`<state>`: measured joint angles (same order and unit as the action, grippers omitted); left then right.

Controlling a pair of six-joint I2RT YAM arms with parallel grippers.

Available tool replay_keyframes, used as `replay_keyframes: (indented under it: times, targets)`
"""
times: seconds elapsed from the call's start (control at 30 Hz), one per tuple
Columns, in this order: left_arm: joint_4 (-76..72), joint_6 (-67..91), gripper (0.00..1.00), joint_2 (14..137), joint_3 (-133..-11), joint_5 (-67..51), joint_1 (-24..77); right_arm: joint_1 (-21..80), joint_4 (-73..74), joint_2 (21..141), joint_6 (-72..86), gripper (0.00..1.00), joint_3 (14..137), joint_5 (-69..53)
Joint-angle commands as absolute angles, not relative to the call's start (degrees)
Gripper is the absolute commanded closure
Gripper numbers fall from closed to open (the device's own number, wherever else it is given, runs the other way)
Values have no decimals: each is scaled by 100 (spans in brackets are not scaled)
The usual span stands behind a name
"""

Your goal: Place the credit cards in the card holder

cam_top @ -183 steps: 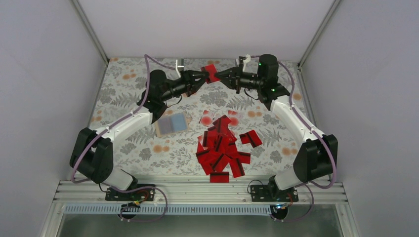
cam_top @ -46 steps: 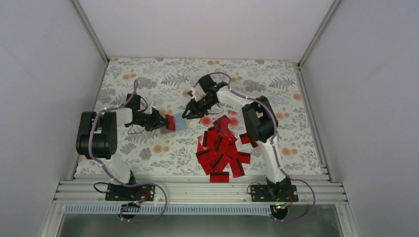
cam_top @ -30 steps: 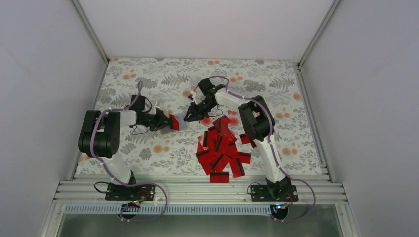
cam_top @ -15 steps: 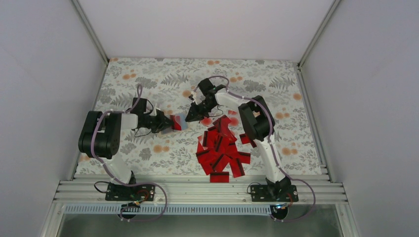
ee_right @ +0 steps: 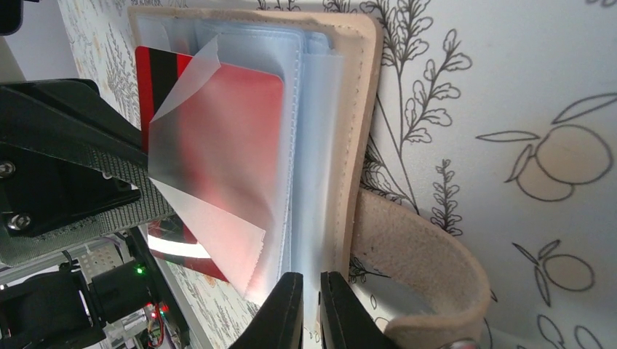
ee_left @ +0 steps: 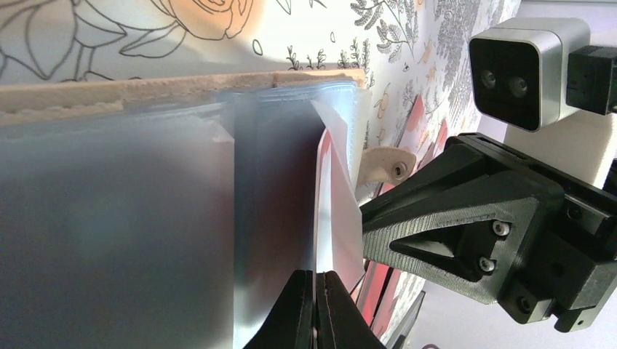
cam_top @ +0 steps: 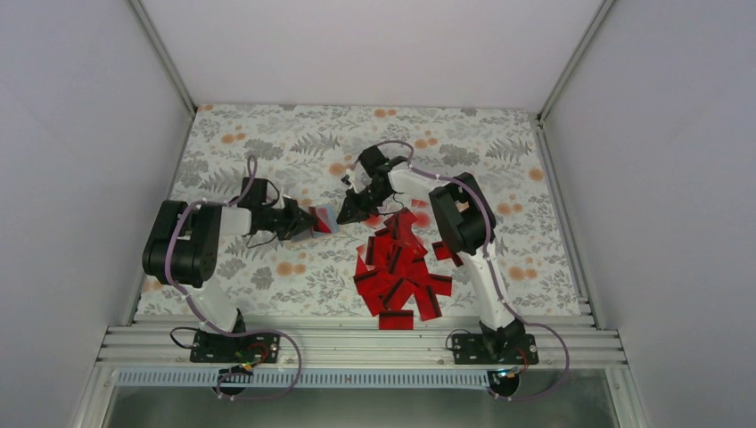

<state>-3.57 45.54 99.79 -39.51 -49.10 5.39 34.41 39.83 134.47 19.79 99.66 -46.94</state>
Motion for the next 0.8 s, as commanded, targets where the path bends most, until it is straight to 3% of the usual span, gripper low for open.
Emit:
replay_keyframes:
  times: [0.0,0.77]
  targets:
    - [-473,4851,98,9994,-3952,-4806,613,3424,3885,13573,1831,92,9914,-4781]
    - [-822,4953,92,10150,-3931,-4635,811,3419,3809,13592,1783,93,9760,-4878]
